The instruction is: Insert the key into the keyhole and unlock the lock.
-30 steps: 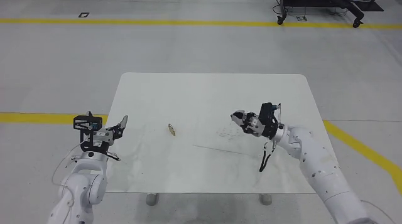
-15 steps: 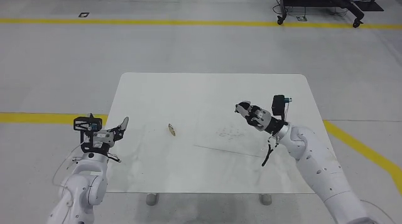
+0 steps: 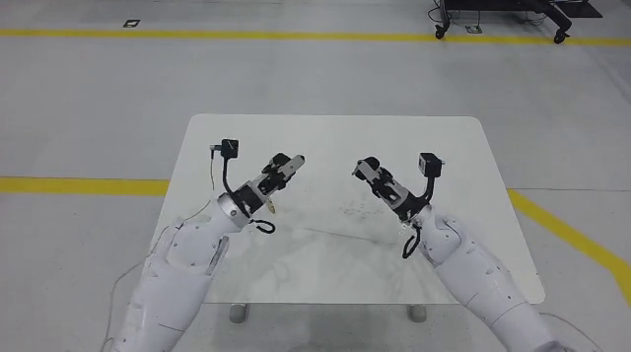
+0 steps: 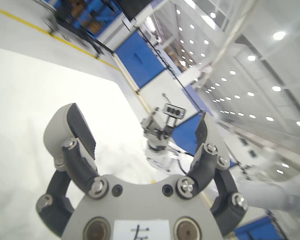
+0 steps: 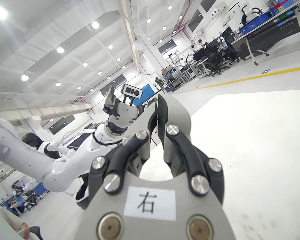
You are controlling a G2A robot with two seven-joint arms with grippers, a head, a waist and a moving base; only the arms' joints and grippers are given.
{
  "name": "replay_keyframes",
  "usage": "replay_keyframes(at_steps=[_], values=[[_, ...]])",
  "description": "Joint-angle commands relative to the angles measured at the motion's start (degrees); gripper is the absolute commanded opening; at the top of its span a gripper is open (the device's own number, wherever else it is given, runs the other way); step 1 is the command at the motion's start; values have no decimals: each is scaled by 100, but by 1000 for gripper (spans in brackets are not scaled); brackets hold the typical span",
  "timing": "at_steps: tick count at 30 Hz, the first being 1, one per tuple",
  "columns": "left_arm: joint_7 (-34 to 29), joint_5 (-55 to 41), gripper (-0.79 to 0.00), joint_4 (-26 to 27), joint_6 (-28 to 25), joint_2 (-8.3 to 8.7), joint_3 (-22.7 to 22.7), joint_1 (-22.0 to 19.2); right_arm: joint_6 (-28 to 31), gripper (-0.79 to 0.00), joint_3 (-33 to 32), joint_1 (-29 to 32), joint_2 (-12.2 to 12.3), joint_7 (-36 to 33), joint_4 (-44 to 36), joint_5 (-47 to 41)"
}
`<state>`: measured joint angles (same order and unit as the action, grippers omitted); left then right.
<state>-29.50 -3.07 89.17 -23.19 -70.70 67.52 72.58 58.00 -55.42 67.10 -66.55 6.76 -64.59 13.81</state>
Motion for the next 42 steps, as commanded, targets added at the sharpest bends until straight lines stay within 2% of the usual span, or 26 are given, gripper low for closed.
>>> replay_keyframes(at_steps=[1,5,7,9,11,15,19,21,22,28,42], values=[[-524,-852,0,-425,-155,-65,-295,-428,0,-785,-34,25,26,-124,-91,-192],[-1262,-1602,0,-1059,-544,-161,-650,-868,0,-785,-47,150,60,-330,-361,-711],[-1700,-2278,0,-1368,-681,-214,-795,-992,0,-785,15,196,62,-528,-481,-1158],[-2076,-2920,0,-1690,-777,-258,-858,-1114,0,-785,133,214,51,-853,-616,-1799],[-2370,-3176,0,-2008,-962,-282,-872,-1242,0,-785,137,188,54,-1079,-598,-2107],[-2417,-2378,0,-2386,-1462,-284,-932,-1456,0,-785,137,188,54,-1079,-598,-2107],[-2014,-1750,0,-2482,-1737,-299,-978,-1476,-28,-785,137,198,53,-1075,-609,-2110],[-1867,-1443,-3,-2476,-1851,-304,-1011,-1487,-370,-785,172,250,36,-1129,-670,-2177],[-1849,-1356,-89,-2447,-1899,-310,-1042,-1484,-459,-785,164,274,26,-1099,-685,-2206],[-1946,-1312,-400,-2432,-1960,-311,-1101,-1514,-1236,-785,243,337,-44,-1283,-667,-2661],[-1902,-1195,-453,-2519,-1715,-317,-1189,-1568,-1560,-785,151,292,-149,-1472,-715,-2393]])
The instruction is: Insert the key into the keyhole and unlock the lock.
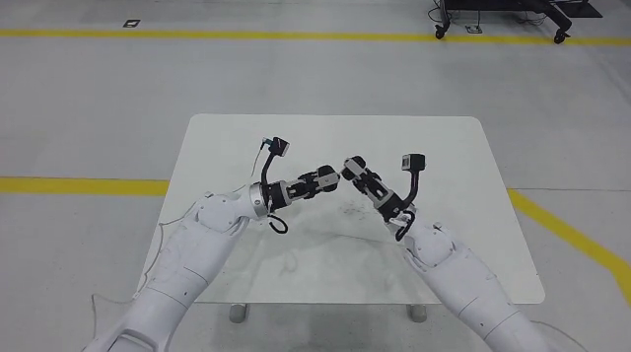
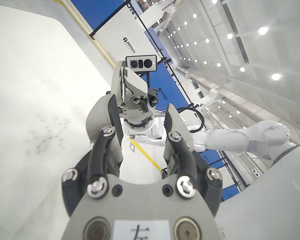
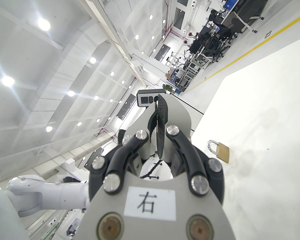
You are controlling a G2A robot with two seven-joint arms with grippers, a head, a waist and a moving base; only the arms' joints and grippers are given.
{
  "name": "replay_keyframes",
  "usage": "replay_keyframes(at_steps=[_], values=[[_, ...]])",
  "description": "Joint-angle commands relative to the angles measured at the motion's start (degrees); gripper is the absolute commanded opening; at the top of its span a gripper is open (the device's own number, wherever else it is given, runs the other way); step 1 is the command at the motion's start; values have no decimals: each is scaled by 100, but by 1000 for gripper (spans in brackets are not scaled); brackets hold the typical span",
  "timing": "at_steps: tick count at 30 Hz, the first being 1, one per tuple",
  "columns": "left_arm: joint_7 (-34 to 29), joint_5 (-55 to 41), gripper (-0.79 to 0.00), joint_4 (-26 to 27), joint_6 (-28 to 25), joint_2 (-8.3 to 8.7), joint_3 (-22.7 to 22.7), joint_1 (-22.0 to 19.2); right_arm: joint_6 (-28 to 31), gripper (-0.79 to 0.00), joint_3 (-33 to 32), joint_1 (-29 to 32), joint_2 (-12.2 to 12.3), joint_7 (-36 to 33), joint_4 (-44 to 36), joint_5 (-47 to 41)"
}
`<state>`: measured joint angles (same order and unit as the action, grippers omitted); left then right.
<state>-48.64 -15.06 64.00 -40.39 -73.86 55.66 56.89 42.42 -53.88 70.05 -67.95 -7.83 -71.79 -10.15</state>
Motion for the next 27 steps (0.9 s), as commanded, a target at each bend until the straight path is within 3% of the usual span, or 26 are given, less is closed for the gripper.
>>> replay_keyframes(at_steps=[1,10,27], values=[[17,7,-465,-4,13,-1,-8,-1,-2,-785,-6,-4,-17,-27,13,14],[110,125,-588,-43,35,-1,-19,-25,29,-785,-93,35,-70,-103,56,78],[179,188,-677,-88,97,-5,-51,-56,-9,-785,-214,82,-157,-355,64,112]])
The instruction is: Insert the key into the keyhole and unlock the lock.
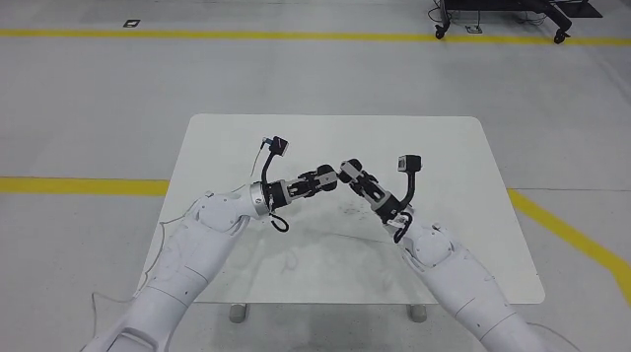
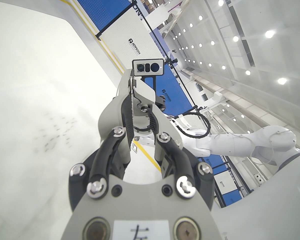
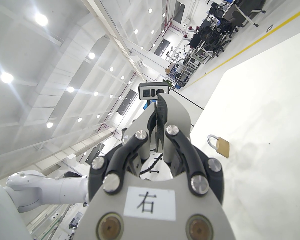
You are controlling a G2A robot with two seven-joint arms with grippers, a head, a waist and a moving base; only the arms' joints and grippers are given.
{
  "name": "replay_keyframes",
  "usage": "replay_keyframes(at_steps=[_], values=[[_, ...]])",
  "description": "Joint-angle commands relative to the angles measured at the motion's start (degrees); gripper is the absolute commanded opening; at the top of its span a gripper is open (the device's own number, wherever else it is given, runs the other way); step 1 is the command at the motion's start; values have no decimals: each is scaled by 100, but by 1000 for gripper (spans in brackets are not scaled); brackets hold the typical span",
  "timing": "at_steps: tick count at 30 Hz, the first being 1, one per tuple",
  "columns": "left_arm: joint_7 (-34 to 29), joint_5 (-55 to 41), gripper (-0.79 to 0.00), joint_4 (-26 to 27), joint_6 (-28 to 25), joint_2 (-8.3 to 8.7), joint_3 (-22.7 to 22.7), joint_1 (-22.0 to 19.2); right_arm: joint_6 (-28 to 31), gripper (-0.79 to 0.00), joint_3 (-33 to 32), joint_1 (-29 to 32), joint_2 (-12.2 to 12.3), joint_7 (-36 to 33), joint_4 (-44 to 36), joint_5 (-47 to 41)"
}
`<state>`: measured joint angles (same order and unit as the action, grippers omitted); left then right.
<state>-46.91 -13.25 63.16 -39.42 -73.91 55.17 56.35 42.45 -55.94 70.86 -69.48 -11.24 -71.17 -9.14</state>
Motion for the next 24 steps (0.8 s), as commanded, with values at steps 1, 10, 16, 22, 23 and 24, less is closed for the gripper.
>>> replay_keyframes(at_steps=[1,10,16,22,23,24], values=[[5,16,-693,-12,12,0,-4,-5,-17,-785,-16,5,-9,-24,-1,13],[86,124,-785,-68,166,-12,-49,-40,-85,-785,-93,54,-36,-151,-42,75],[179,204,-785,-98,169,-7,-15,-63,-158,-785,-160,86,-47,-233,-97,112],[282,288,-785,-88,145,15,59,-39,-234,-785,-248,143,-50,-297,-158,148],[295,287,-785,-89,149,18,72,-35,-254,-785,-252,156,-50,-331,-173,152],[311,289,-785,-84,146,20,83,-33,-274,-785,-256,167,-51,-364,-185,153]])
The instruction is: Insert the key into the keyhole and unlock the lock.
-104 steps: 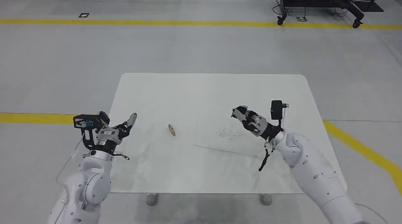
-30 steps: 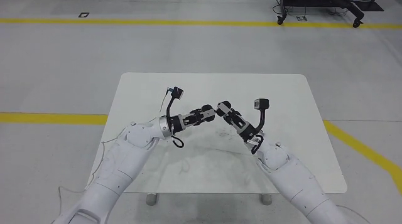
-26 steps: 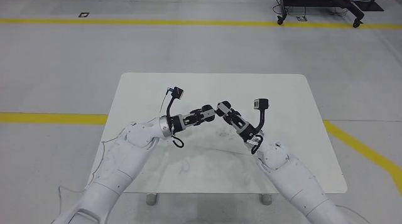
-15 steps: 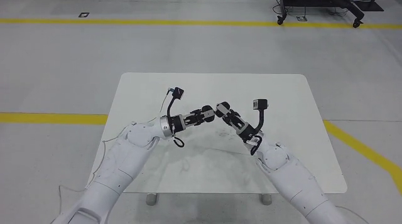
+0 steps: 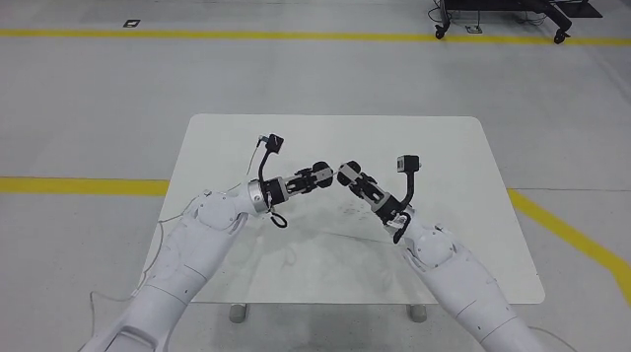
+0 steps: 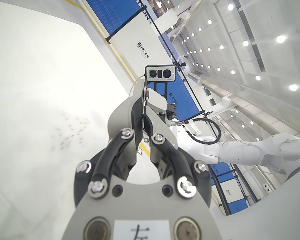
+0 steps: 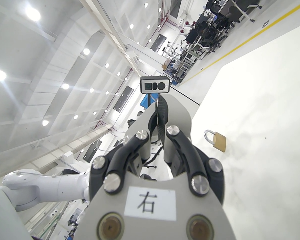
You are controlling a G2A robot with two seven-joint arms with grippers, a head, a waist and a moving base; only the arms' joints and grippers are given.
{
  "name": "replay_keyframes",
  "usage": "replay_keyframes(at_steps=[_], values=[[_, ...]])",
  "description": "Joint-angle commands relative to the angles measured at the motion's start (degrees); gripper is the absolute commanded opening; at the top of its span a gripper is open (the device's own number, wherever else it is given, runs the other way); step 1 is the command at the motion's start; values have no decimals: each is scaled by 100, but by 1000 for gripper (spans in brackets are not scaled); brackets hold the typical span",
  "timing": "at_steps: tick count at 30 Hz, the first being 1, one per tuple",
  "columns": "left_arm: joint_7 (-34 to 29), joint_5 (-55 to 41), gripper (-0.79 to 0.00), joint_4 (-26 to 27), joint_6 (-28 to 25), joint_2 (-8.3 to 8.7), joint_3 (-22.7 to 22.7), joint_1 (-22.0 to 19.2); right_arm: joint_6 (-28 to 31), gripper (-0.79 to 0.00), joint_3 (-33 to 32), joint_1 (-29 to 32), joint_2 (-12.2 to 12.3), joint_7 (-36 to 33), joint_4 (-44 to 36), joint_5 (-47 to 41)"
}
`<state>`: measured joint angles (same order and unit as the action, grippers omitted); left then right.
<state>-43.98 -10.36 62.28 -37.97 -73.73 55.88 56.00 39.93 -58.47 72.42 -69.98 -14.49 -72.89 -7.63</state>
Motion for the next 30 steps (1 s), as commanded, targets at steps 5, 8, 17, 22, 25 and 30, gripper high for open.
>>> replay_keyframes(at_steps=[5,8,17,22,25,30], values=[[26,-37,-785,17,2,6,29,21,-60,-785,-27,39,-13,-143,-29,-56],[-14,-89,-785,34,-10,4,21,30,-70,-785,-33,41,-25,-181,-19,-82],[-86,-159,-594,31,-28,-4,-12,27,-100,-785,-51,27,-63,-256,31,-131],[-112,-165,-582,13,-42,-11,-35,11,-95,-785,-64,21,-84,-275,55,-144],[-127,-174,-702,0,-49,-12,-40,1,-82,-785,-76,23,-95,-277,58,-153],[-139,-47,-785,-5,-57,-14,-76,-17,-98,-785,-105,24,-106,-308,50,-99]])
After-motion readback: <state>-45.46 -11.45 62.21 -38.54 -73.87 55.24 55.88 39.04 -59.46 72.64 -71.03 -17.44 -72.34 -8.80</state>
